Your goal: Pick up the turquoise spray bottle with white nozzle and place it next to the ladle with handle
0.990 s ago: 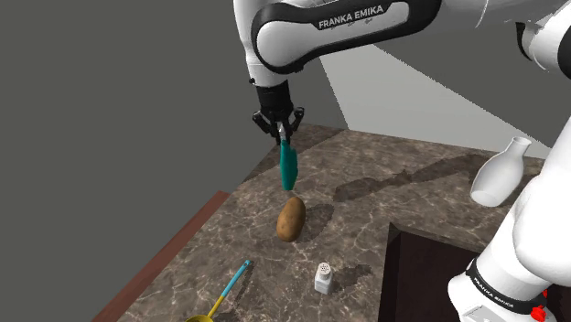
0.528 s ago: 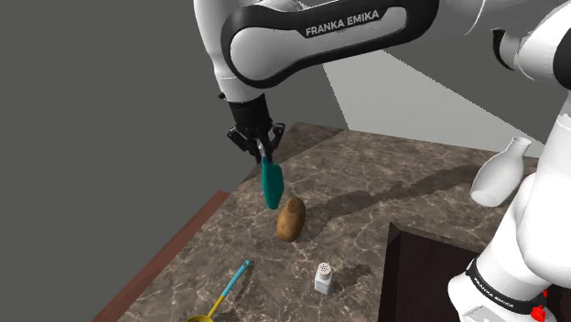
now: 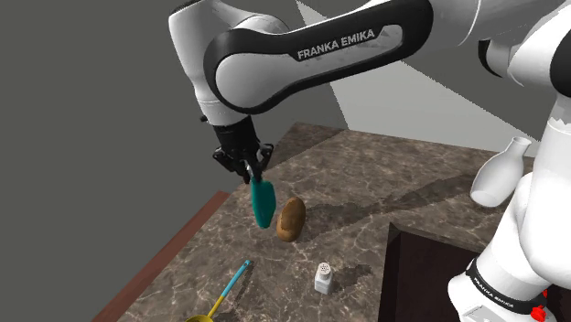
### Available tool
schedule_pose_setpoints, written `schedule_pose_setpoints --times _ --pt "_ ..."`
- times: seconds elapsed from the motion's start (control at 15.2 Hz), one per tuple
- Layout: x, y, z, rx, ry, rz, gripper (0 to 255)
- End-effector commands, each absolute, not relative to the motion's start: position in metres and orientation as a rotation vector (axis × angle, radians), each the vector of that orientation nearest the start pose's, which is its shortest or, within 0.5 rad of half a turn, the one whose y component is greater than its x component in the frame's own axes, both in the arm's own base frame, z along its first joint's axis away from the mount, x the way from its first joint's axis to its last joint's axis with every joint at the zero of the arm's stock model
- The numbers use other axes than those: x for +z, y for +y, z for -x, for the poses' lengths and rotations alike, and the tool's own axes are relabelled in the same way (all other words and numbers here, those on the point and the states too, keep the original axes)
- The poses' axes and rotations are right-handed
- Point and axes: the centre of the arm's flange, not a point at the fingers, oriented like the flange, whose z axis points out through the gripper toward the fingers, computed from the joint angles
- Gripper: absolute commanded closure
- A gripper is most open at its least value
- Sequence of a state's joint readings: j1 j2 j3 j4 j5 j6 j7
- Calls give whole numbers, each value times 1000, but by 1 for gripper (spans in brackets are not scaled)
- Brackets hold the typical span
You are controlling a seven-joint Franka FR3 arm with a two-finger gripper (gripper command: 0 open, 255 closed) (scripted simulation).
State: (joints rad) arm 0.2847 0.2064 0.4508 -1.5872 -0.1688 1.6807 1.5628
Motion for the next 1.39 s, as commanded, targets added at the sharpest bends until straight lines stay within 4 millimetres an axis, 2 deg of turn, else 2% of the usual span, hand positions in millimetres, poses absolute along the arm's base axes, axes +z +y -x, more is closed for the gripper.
schedule_pose_setpoints --times 0.0,0.99,1.32 --pt "506 382 -478 -54 1276 2995 255" --pt "427 382 -478 -54 1276 2995 255" --pt "425 382 -478 -54 1276 2995 255"
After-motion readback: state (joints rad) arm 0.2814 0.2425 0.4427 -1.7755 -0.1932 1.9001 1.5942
